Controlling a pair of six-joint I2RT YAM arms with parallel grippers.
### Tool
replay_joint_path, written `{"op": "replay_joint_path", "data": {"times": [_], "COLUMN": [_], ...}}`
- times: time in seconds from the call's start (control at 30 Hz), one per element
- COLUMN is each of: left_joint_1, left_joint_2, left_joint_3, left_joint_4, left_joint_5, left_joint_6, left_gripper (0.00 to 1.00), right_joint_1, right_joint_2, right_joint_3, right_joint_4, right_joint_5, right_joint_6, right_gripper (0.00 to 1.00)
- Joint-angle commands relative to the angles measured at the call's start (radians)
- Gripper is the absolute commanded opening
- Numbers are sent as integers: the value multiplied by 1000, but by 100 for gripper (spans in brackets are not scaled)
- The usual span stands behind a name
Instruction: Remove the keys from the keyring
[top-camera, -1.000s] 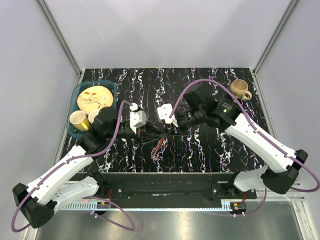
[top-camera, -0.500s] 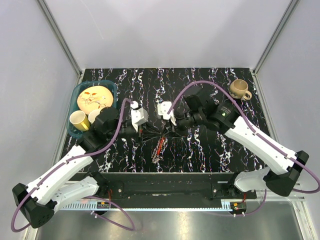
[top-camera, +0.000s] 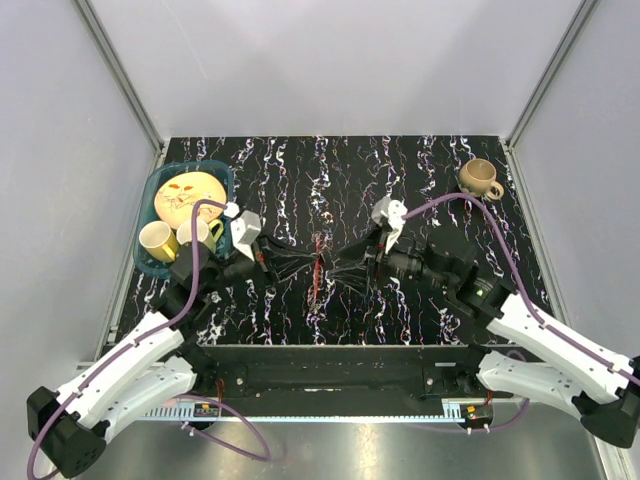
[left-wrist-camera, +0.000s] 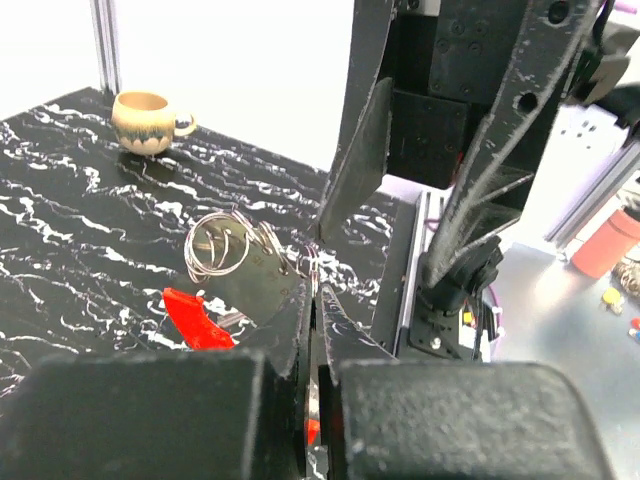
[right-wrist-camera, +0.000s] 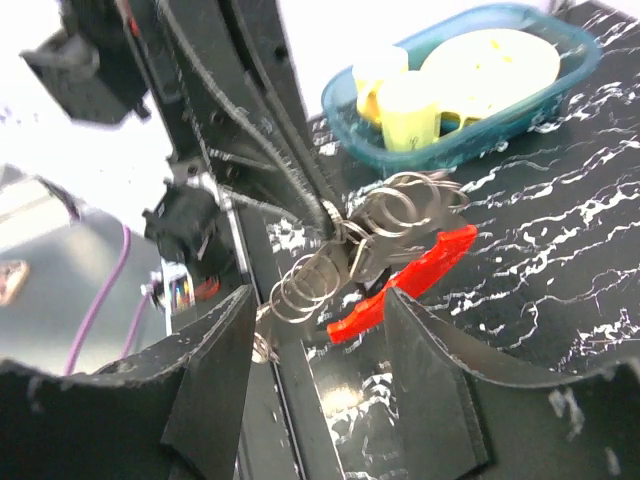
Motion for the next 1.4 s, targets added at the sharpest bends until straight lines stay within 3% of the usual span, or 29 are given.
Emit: {"op": "replay_joint_path", "data": {"times": [0.0,0.3,0.57,0.97,1.37], "left_joint_1": [6,14,14,14,14], "left_joint_2": [-56,-25,-16,-19,-21], "left_joint_3": [-57,-162,-239,-235,-225], "left_joint_4": [343,719,976,921,822], "left_joint_5": [-70,-123,-210,-166,-159], "left_joint_6": [-154,-416,-564,-499,-401], "left_gripper": [0,0,0,0,0], "right_joint_1": [6,8,9,6,8], "right_joint_2": [-80,-41,13,58,61], "right_joint_3": [-70,-82,-94,-65,-10], "right_joint_4": [277,307,399,490,504], "right_joint_5": [184,190,29,-20,20], "right_joint_6": [210,176,90,98,277], "right_gripper": [61,61,61,61,59]}}
